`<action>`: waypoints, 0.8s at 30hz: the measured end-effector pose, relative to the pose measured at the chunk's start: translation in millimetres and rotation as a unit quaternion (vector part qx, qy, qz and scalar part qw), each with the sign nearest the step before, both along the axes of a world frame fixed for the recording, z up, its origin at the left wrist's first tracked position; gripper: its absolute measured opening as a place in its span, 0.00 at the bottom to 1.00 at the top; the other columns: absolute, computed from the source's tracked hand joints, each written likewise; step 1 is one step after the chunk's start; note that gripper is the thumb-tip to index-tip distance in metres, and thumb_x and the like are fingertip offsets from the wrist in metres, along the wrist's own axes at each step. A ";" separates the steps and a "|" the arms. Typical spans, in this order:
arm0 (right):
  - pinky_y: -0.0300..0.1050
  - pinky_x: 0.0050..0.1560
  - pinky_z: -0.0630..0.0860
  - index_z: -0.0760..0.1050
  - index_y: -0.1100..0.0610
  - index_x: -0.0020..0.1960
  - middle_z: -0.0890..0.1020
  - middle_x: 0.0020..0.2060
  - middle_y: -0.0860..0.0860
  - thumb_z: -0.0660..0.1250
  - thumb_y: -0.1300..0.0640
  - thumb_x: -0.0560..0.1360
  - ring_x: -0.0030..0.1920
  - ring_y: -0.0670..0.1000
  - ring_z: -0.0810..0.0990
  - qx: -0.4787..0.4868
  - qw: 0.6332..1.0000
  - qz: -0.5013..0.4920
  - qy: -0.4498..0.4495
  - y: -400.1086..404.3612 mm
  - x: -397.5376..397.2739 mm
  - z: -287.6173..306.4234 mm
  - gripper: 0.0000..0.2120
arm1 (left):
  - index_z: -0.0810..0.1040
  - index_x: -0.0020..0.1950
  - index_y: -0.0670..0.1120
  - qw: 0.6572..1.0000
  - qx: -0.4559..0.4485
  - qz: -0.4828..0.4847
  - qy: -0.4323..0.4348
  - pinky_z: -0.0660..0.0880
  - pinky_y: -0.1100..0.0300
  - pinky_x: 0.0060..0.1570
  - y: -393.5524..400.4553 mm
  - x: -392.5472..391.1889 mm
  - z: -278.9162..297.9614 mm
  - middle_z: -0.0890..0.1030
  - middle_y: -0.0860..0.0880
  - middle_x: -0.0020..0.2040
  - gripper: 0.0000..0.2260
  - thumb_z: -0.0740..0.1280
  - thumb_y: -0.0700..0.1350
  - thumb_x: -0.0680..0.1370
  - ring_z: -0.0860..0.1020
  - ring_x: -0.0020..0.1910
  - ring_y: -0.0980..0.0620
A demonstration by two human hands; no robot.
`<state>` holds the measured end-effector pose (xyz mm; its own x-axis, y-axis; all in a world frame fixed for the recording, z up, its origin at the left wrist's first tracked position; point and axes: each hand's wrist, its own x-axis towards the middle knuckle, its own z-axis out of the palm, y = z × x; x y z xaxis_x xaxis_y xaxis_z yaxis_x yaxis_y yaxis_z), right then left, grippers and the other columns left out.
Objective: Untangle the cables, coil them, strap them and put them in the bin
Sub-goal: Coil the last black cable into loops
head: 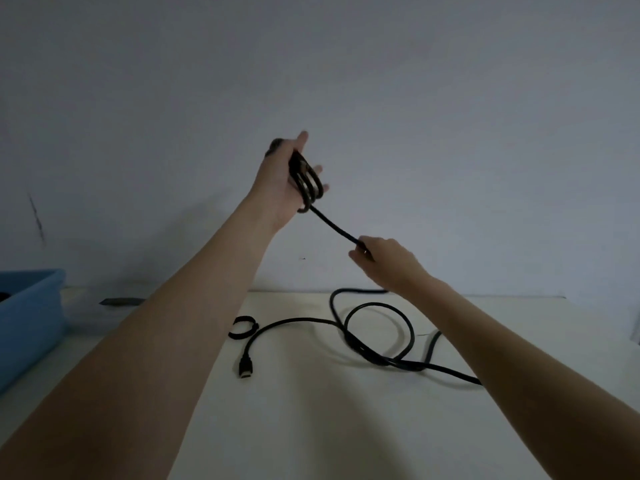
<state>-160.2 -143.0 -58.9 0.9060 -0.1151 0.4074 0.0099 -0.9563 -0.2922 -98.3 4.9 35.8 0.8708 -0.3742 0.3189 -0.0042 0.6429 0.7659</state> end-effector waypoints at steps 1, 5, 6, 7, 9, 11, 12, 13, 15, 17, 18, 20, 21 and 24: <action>0.46 0.40 0.68 0.72 0.58 0.50 0.78 0.40 0.55 0.56 0.50 0.80 0.44 0.59 0.78 -0.084 0.996 0.001 -0.032 4.8 -4.9 6.2 0.12 | 0.74 0.53 0.46 0.998 0.043 0.031 0.014 0.69 0.44 0.60 -2.2 1.6 -6.0 0.77 0.47 0.52 0.05 0.63 0.45 0.80 0.74 0.53 0.44; 0.43 0.41 0.65 0.76 0.54 0.56 0.80 0.47 0.55 0.57 0.50 0.79 0.49 0.58 0.78 -0.284 0.953 0.058 -0.090 21.7 -21.8 39.9 0.12 | 0.68 0.42 0.45 0.976 0.201 0.085 -0.011 0.72 0.55 0.50 -16.0 -5.2 -33.0 0.72 0.48 0.39 0.09 0.63 0.46 0.80 0.73 0.37 0.53; 0.43 0.41 0.65 0.77 0.52 0.56 0.79 0.46 0.53 0.59 0.50 0.78 0.50 0.57 0.78 -0.291 0.951 0.064 -0.084 21.9 -23.8 48.9 0.12 | 0.68 0.43 0.45 0.963 0.259 0.067 -0.038 0.73 0.57 0.45 -17.8 -8.6 -40.9 0.73 0.47 0.40 0.09 0.63 0.46 0.80 0.75 0.36 0.52; 0.42 0.40 0.65 0.78 0.51 0.53 0.78 0.43 0.52 0.62 0.49 0.77 0.50 0.56 0.78 -0.285 0.954 0.063 -0.067 19.3 -24.7 56.7 0.10 | 0.68 0.45 0.44 0.949 0.306 0.035 -0.060 0.75 0.59 0.40 -18.8 -11.3 -47.9 0.76 0.46 0.40 0.08 0.62 0.47 0.80 0.77 0.34 0.51; 0.41 0.33 0.63 0.74 0.52 0.37 0.73 0.34 0.49 0.67 0.47 0.73 0.44 0.55 0.76 -0.243 0.969 0.048 -0.023 7.9 -26.7 67.7 0.10 | 0.69 0.51 0.44 0.935 0.345 -0.049 -0.068 0.77 0.62 0.37 -18.2 -17.5 -57.0 0.82 0.47 0.41 0.06 0.61 0.46 0.81 0.82 0.34 0.49; 0.40 0.30 0.62 0.68 0.53 0.30 0.70 0.29 0.48 0.70 0.46 0.70 0.36 0.52 0.71 -0.191 0.981 0.035 0.000 -5.9 -28.2 70.4 0.18 | 0.71 0.54 0.43 0.923 0.361 -0.102 -0.083 0.77 0.63 0.35 -16.2 -22.0 -61.8 0.85 0.50 0.43 0.08 0.58 0.47 0.82 0.81 0.34 0.49; 0.40 0.30 0.61 0.69 0.55 0.30 0.70 0.28 0.49 0.71 0.45 0.69 0.34 0.51 0.69 -0.161 0.986 0.036 -0.002 -10.3 -28.8 70.6 0.18 | 0.71 0.54 0.43 0.914 0.373 -0.119 -0.104 0.75 0.64 0.32 -15.2 -24.7 -62.3 0.85 0.49 0.43 0.10 0.56 0.48 0.82 0.79 0.31 0.51; 0.40 0.30 0.61 0.70 0.56 0.30 0.70 0.27 0.49 0.72 0.45 0.69 0.32 0.50 0.67 -0.133 0.990 0.042 -0.005 -13.6 -31.1 70.6 0.18 | 0.71 0.55 0.43 0.907 0.380 -0.141 -0.117 0.73 0.64 0.31 -15.2 -27.8 -63.1 0.84 0.47 0.42 0.11 0.56 0.49 0.82 0.75 0.28 0.53; 0.40 0.30 0.61 0.71 0.57 0.30 0.70 0.25 0.49 0.73 0.47 0.68 0.29 0.48 0.66 -0.091 0.995 0.046 -0.022 -18.1 -34.2 73.1 0.17 | 0.69 0.58 0.42 0.901 0.377 -0.187 -0.107 0.68 0.63 0.30 -13.9 -34.6 -67.1 0.80 0.47 0.34 0.14 0.55 0.52 0.82 0.68 0.23 0.56; 0.40 0.29 0.62 0.69 0.54 0.28 0.70 0.24 0.47 0.73 0.51 0.69 0.28 0.47 0.67 -0.076 0.995 0.032 -0.053 -21.6 -36.4 78.3 0.17 | 0.70 0.60 0.39 0.896 0.357 -0.245 -0.100 0.66 0.64 0.27 -11.8 -39.0 -73.3 0.71 0.50 0.25 0.19 0.54 0.53 0.81 0.62 0.21 0.57; 0.40 0.29 0.63 0.68 0.52 0.27 0.71 0.24 0.47 0.73 0.54 0.69 0.28 0.47 0.67 -0.063 0.995 0.027 -0.071 -24.0 -36.0 81.5 0.17 | 0.71 0.60 0.37 0.891 0.345 -0.280 -0.099 0.65 0.65 0.25 -9.7 -40.5 -76.7 0.67 0.51 0.22 0.21 0.54 0.54 0.79 0.60 0.20 0.57; 0.37 0.28 0.65 0.69 0.52 0.27 0.71 0.24 0.47 0.72 0.58 0.69 0.26 0.45 0.69 -0.006 0.995 0.026 -0.097 -29.5 -34.8 85.8 0.17 | 0.72 0.59 0.36 0.880 0.309 -0.348 -0.093 0.61 0.67 0.22 -4.1 -41.6 -80.5 0.64 0.53 0.20 0.24 0.53 0.55 0.77 0.60 0.19 0.59; 0.35 0.27 0.66 0.70 0.53 0.27 0.72 0.24 0.48 0.72 0.60 0.69 0.26 0.46 0.70 0.040 0.993 0.027 -0.108 -32.0 -33.6 85.4 0.16 | 0.73 0.58 0.36 0.877 0.284 -0.377 -0.091 0.60 0.68 0.21 -1.2 -41.9 -79.7 0.64 0.54 0.20 0.25 0.52 0.56 0.77 0.61 0.18 0.60; 0.31 0.25 0.67 0.72 0.57 0.30 0.72 0.26 0.51 0.72 0.60 0.71 0.26 0.47 0.71 0.211 0.969 0.024 -0.130 -36.6 -25.4 73.7 0.13 | 0.73 0.58 0.36 0.873 0.196 -0.436 -0.097 0.63 0.69 0.19 -1.7 -44.1 -64.3 0.67 0.54 0.21 0.25 0.52 0.56 0.78 0.59 0.17 0.60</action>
<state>-185.6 -179.6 14.8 0.7880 -0.2808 0.5479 0.1773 -0.7488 -0.6387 -142.4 3.1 -28.5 0.1432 -0.9815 0.1270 0.2010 0.1545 0.9673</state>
